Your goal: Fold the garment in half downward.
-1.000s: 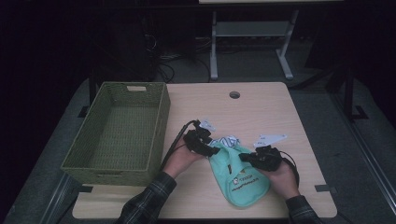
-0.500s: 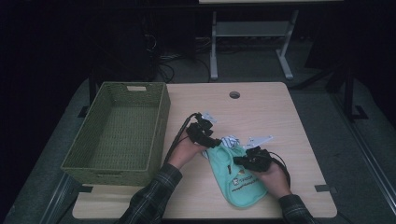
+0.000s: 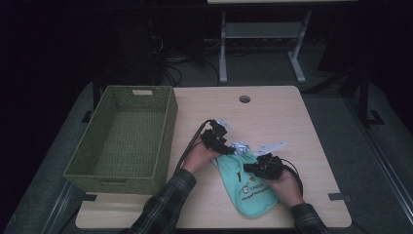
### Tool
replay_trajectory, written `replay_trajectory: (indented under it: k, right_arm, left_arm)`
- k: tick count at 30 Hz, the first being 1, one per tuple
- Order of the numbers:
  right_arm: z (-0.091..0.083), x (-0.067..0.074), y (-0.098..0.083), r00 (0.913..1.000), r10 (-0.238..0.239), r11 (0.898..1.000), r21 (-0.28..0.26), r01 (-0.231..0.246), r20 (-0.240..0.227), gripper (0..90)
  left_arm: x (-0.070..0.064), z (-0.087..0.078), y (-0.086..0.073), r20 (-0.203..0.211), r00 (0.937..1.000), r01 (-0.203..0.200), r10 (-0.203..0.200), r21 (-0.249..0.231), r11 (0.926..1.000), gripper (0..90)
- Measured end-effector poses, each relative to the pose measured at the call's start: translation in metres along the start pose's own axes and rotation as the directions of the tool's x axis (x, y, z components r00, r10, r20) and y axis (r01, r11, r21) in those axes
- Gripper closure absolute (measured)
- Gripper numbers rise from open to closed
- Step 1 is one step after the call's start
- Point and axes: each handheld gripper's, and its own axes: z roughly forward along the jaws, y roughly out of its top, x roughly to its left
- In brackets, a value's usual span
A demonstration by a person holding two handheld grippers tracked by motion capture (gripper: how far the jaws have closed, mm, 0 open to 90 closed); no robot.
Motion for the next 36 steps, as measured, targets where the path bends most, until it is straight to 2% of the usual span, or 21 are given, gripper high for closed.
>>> replay_trajectory:
  k: [3, 5, 6, 7, 10, 13, 16, 19, 22, 24, 27, 28, 29, 36]
  right_arm:
    - [0.000, 0.000, 0.000, 1.0000, 0.000, 1.000, 0.000, 0.000, 0.001, 89.8]
    - [0.000, 0.000, 0.000, 1.0000, 0.000, 1.000, -0.001, 0.000, 0.001, 89.9]
    - [0.000, 0.000, 0.000, 1.0000, 0.000, 1.000, 0.000, 0.000, 0.001, 89.8]
    - [0.000, 0.000, 0.000, 1.0000, 0.000, 1.000, 0.000, 0.000, 0.001, 89.9]
    - [0.000, 0.000, 0.000, 1.0000, 0.000, 1.000, -0.001, 0.000, 0.001, 89.8]
    - [0.000, 0.000, 0.000, 1.0000, 0.000, 1.000, -0.001, 0.000, 0.002, 89.9]
    - [0.000, 0.000, 0.000, 1.0000, 0.002, 1.000, -0.001, -0.002, 0.003, 89.8]
    - [0.000, 0.001, 0.000, 1.0000, 0.002, 1.000, 0.000, -0.002, 0.004, 89.8]
    - [0.000, 0.001, 0.000, 1.0000, 0.003, 1.000, 0.000, -0.003, 0.004, 89.9]
    - [0.000, 0.001, 0.000, 1.0000, 0.001, 1.000, 0.002, -0.001, 0.005, 89.8]
    - [0.000, 0.000, 0.001, 0.9999, -0.005, 1.000, 0.008, 0.005, 0.010, 89.9]
    - [0.000, 0.001, 0.001, 1.0000, 0.006, 1.000, 0.010, -0.006, 0.007, 89.9]
    - [0.000, 0.002, 0.002, 0.9999, 0.010, 1.000, 0.011, -0.010, 0.006, 89.9]
    - [0.001, 0.001, 0.006, 0.9999, 0.002, 0.999, 0.037, -0.002, 0.010, 89.9]
  left_arm:
    - [0.000, 0.003, -0.003, 0.008, 0.9996, -0.028, 0.027, 0.029, 0.9992, 41.4]
    - [-0.001, 0.004, -0.005, 0.009, 0.9996, -0.027, 0.026, 0.019, 0.9995, 41.5]
    - [-0.001, 0.003, -0.005, 0.008, 0.9991, -0.042, 0.042, 0.029, 0.9987, 42.3]
    - [-0.002, 0.003, -0.006, 0.010, 0.9995, -0.031, 0.031, 0.020, 0.9993, 43.6]
    - [-0.006, 0.003, -0.005, 0.015, 0.9990, -0.042, 0.042, 0.025, 0.9988, 51.9]
    - [-0.007, 0.002, -0.005, 0.012, 0.9973, -0.073, 0.072, 0.042, 0.9965, 58.1]
    - [-0.007, 0.002, -0.006, 0.037, 0.9975, -0.060, 0.059, 0.033, 0.9976, 68.4]
    - [-0.007, 0.002, -0.006, 0.052, 0.9966, -0.067, 0.065, 0.039, 0.9970, 75.4]
    - [-0.009, 0.002, -0.005, 0.046, 0.9965, -0.071, 0.069, 0.043, 0.9965, 77.6]
    - [-0.009, 0.001, -0.005, 0.040, 0.9978, -0.055, 0.053, 0.039, 0.9977, 78.4]
    - [-0.011, -0.003, -0.004, 0.025, 0.9979, -0.061, 0.060, 0.035, 0.9975, 79.2]
    - [-0.011, -0.005, -0.004, 0.020, 0.9981, -0.058, 0.058, 0.031, 0.9978, 79.2]
    - [-0.011, -0.008, -0.003, 0.018, 0.9972, -0.073, 0.072, 0.033, 0.9968, 79.3]
    - [-0.019, -0.035, 0.003, 0.005, 0.9958, -0.091, 0.092, -0.038, 0.9951, 79.3]
